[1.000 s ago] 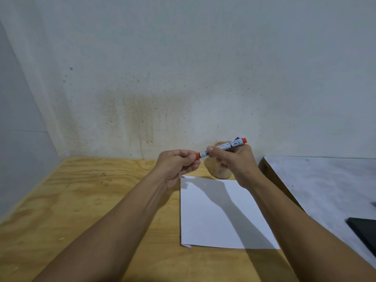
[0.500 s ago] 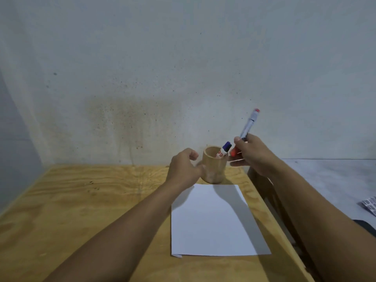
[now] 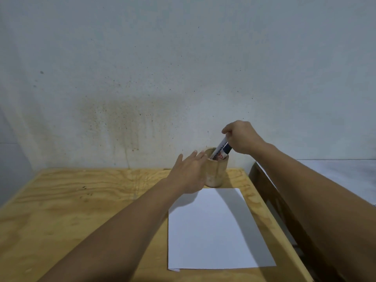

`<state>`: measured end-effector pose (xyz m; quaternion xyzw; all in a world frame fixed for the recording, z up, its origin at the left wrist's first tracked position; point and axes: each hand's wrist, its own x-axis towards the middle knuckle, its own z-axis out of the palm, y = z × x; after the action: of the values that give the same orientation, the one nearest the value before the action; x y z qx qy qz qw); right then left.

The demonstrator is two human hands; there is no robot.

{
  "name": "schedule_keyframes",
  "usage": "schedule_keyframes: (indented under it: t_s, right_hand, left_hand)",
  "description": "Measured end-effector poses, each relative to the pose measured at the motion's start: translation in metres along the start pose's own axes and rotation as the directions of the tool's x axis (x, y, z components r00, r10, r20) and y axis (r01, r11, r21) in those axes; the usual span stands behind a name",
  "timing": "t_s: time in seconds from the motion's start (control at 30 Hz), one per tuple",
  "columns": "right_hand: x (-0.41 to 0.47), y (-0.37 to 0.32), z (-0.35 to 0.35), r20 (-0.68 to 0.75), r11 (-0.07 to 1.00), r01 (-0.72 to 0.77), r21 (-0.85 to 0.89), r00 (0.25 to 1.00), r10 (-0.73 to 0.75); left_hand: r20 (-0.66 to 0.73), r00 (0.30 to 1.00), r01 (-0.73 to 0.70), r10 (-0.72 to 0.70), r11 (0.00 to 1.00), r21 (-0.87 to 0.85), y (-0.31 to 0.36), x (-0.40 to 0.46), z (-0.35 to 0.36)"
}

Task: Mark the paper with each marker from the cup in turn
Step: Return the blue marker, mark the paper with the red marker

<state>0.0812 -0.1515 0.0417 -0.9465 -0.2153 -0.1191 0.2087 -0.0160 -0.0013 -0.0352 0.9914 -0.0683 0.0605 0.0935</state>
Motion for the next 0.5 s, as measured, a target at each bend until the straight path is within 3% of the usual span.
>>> schedule_keyframes:
  t_s: [0.13, 0.4, 0.5]
  right_hand:
    - [0.003, 0.001, 0.020, -0.060, 0.998, -0.022, 0.052, 0.998, 0.025]
    - [0.004, 0.014, 0.044, -0.174, 0.999, -0.026, -0.026, 0.985, 0.022]
    - [0.002, 0.017, 0.047, -0.152, 1.000, -0.020, 0.022, 0.988, 0.023]
  left_hand:
    - [-0.024, 1.000, -0.009, 0.009, 1.000, 0.012, -0.004, 0.000, 0.003]
    - [-0.085, 0.996, -0.006, 0.004, 0.999, -0.034, -0.006, 0.001, 0.014]
    - [-0.073, 0.997, -0.003, -0.001, 0.999, -0.047, -0.006, 0.001, 0.013]
